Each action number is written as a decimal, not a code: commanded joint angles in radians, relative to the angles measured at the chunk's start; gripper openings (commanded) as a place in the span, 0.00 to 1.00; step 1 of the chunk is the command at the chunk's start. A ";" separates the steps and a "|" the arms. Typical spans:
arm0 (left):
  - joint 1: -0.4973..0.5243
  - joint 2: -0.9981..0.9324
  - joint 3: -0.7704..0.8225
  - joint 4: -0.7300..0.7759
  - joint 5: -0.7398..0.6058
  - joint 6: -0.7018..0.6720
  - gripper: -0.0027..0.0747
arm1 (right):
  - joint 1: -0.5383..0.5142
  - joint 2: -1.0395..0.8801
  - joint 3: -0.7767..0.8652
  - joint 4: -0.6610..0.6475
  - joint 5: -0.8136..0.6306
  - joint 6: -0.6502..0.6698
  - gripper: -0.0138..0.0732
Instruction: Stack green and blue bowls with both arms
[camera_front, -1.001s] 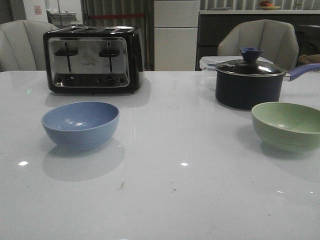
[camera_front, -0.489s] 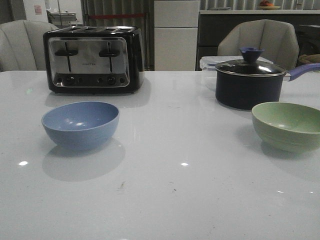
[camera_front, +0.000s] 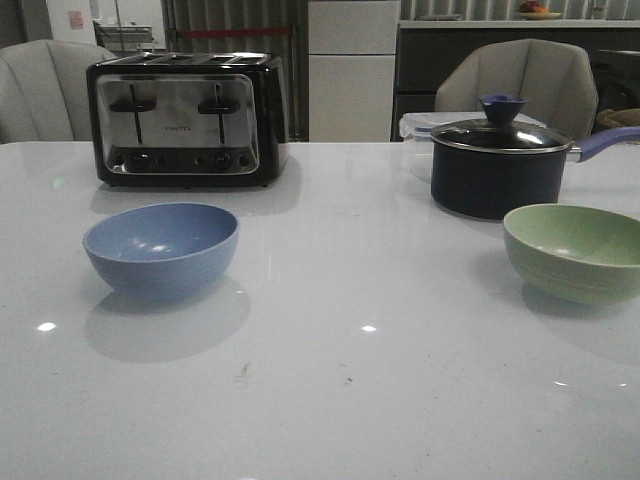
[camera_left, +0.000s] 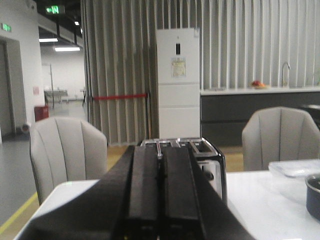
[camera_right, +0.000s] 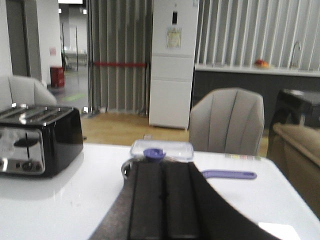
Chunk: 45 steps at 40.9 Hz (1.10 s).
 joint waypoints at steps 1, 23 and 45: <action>-0.008 0.097 -0.116 -0.005 0.058 -0.009 0.15 | -0.005 0.107 -0.106 -0.006 0.038 0.001 0.22; -0.008 0.358 -0.101 -0.005 0.255 -0.009 0.15 | -0.005 0.478 -0.147 -0.009 0.291 0.001 0.22; -0.008 0.421 -0.057 -0.005 0.248 -0.009 0.73 | -0.007 0.773 -0.159 -0.009 0.269 0.005 0.76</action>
